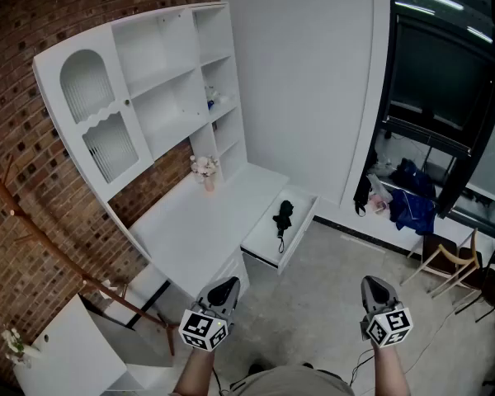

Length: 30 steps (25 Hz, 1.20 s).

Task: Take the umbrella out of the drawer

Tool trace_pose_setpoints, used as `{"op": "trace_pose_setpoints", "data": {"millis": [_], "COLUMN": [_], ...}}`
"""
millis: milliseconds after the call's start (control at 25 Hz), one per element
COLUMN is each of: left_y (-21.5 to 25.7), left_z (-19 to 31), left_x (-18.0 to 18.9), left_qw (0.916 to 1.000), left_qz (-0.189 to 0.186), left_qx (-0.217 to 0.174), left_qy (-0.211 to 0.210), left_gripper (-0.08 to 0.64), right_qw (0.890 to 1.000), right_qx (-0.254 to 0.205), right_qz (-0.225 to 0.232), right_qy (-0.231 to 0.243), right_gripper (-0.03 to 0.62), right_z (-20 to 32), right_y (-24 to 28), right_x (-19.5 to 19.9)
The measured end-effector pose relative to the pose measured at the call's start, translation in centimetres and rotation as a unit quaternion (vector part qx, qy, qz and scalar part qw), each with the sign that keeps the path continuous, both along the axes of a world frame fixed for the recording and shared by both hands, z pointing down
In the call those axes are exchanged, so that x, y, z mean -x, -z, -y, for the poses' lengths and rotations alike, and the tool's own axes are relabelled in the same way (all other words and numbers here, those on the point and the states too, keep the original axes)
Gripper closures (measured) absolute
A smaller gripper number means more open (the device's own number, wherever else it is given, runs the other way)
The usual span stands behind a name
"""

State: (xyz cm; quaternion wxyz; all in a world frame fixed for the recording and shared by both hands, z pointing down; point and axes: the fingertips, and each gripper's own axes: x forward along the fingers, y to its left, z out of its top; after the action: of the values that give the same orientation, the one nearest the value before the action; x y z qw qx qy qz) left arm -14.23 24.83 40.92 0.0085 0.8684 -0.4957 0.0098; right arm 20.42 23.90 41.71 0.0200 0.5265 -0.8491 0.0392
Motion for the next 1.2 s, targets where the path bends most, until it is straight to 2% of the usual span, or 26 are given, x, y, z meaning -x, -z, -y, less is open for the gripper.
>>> {"op": "trace_pose_setpoints", "data": {"millis": [760,1200], "left_y": [-0.4,-1.5], "left_z": [0.1,-0.4], "left_x": [0.7,2.8], "left_qw": [1.0000,0.9996], "left_qz": [-0.005,-0.010], "left_qx": [0.003,0.010], "left_qy": [-0.005,-0.025], "left_gripper": [0.534,0.534], "right_qw": [1.000,1.000], "right_qx": [-0.001,0.005], "right_qz": [0.001,-0.006], "right_qy": [-0.006,-0.020], "right_gripper": [0.558,0.558], "right_z": [-0.2,-1.5], "right_y": [0.4,-0.4], "right_x": [0.9,3.7]}}
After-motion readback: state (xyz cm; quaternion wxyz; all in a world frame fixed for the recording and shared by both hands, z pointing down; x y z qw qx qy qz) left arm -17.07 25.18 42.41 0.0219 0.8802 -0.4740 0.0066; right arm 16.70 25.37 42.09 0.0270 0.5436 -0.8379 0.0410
